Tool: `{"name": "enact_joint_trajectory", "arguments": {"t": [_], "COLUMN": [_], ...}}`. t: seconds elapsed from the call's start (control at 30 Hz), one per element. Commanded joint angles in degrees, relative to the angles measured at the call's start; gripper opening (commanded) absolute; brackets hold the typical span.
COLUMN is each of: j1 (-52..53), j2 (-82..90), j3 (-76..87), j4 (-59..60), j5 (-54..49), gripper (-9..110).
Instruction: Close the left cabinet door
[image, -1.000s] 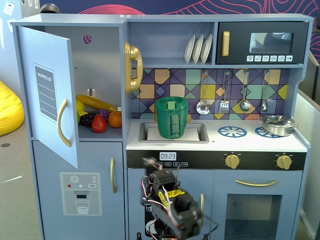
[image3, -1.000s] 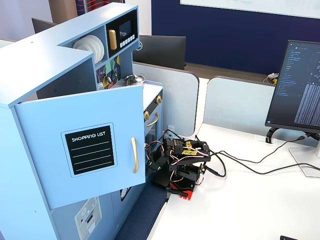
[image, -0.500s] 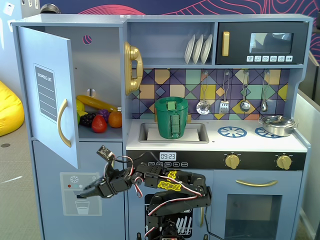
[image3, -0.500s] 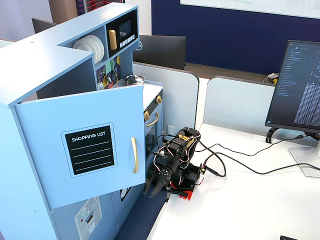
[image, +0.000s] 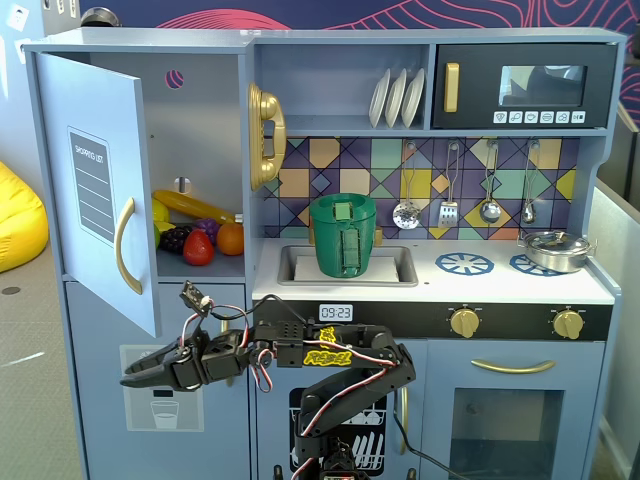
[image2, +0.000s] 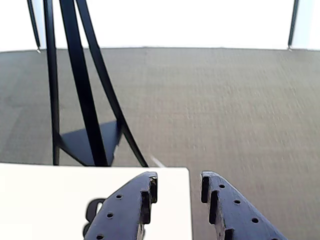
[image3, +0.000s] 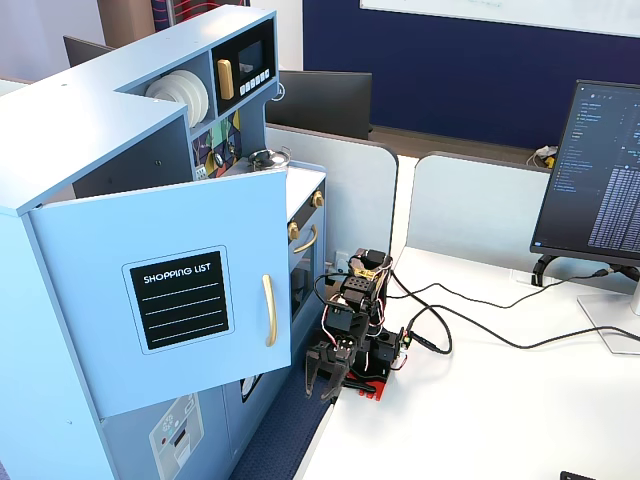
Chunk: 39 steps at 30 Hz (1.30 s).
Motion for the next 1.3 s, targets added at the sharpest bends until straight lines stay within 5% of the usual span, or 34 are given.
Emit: {"name": "enact_joint_trajectory", "arguments": {"t": [0.0,0.6,1.27], "j1": [-2.7,-3.0,7.9], "j2": [-3.8,-28.3,-25.9], "j3": [-7.7,-33.3,-29.6], "j4": [-4.4,-10.5,-12.5], "j5": [-1.4,-4.9,-4.5], "gripper": [0,0,0]}}
